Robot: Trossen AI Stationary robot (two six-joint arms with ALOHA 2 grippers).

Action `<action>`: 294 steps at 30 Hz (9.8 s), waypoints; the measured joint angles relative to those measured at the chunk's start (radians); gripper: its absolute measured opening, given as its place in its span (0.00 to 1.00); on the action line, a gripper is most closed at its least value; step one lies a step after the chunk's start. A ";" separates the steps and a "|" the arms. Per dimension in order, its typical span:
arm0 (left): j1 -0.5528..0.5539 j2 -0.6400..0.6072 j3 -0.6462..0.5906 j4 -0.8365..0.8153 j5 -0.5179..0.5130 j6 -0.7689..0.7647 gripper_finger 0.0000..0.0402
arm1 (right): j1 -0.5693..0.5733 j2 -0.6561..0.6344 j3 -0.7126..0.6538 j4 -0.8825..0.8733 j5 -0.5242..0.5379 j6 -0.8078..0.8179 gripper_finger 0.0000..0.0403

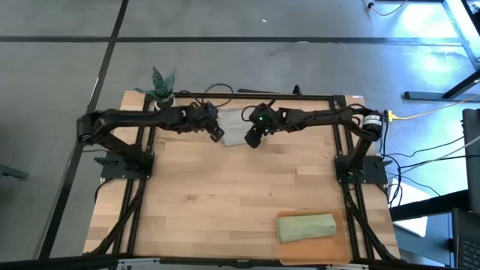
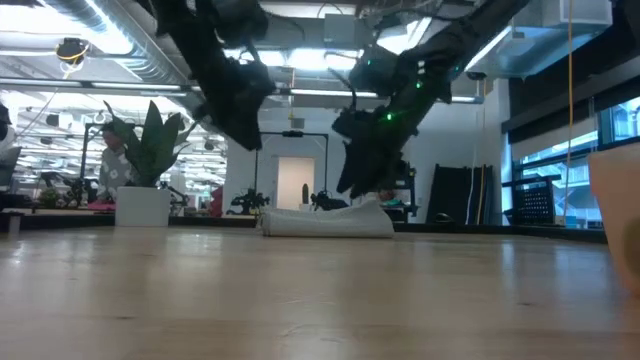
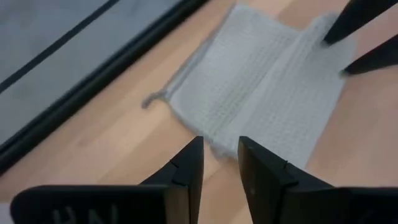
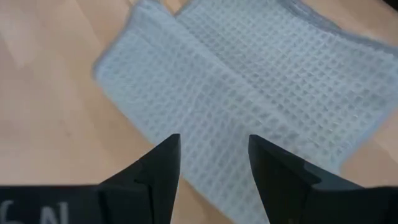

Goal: Roll microfiber towels into tight, uniform cylinder then place into a basket
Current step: Roll the gray microfiber cloth

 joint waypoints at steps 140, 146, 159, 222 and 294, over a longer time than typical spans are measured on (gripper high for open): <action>-0.612 0.338 0.002 -0.025 0.076 -0.189 0.25 | 0.378 0.107 0.014 0.022 0.001 -0.345 0.02; -0.616 0.386 0.005 -0.030 0.067 -0.187 0.25 | 0.378 0.106 0.014 0.022 0.001 -0.326 0.02; -0.596 0.353 0.005 -0.080 0.229 -0.187 0.01 | 0.378 0.105 0.017 -0.007 -0.150 -0.319 0.02; -0.331 0.136 0.001 -0.168 0.724 -0.213 0.00 | 0.200 0.129 0.212 -0.296 -0.522 -0.050 0.02; -0.329 0.246 -0.002 -0.211 0.407 -0.258 0.22 | 0.340 0.067 0.167 -0.182 -0.284 -0.505 0.28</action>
